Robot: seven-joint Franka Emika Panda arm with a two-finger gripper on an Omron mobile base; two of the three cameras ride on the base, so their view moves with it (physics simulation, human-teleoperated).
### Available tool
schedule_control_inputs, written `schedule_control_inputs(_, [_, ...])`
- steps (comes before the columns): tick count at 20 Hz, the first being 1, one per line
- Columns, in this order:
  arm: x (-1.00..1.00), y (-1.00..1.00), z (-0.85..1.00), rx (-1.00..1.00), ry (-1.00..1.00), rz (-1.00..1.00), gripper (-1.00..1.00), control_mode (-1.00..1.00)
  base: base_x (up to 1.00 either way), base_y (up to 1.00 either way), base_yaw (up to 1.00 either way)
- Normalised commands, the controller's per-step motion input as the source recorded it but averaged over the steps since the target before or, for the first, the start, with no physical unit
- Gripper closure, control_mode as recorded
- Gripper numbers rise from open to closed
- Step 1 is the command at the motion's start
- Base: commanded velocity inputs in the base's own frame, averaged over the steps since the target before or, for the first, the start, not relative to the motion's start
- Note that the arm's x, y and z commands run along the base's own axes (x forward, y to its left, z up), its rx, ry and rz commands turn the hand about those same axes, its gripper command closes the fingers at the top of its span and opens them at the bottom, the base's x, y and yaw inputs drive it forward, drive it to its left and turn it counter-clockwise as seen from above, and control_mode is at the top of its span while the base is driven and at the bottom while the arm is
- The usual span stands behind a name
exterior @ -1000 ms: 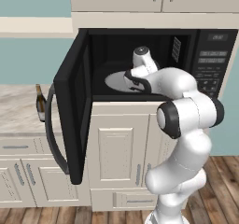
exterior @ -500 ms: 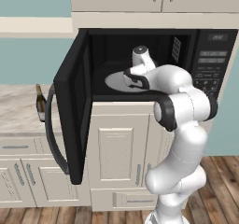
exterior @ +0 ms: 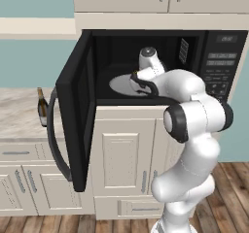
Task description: Place the microwavable item in the microwave. Then, close the microwave door and press the start button.
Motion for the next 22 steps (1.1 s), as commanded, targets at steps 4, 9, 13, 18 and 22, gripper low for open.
schedule_control_inputs(4, [-0.75,0.0,0.17,0.0,-0.33,0.0,-1.0,-1.0,0.0,0.0,0.0])
schedule_control_inputs(9, [-1.0,0.0,0.0,0.0,-0.35,0.0,-1.0,-1.0,0.0,0.0,0.0])
schedule_control_inputs(13, [-1.0,0.0,0.05,0.0,-0.22,0.0,-1.0,-1.0,0.0,0.0,0.0])
schedule_control_inputs(18, [-1.0,0.1,0.49,0.0,-0.05,0.0,-1.0,-1.0,0.0,0.0,0.0])
schedule_control_inputs(22, [-0.96,0.2,0.72,-0.06,0.0,0.0,-1.0,-1.0,0.0,0.0,0.0])
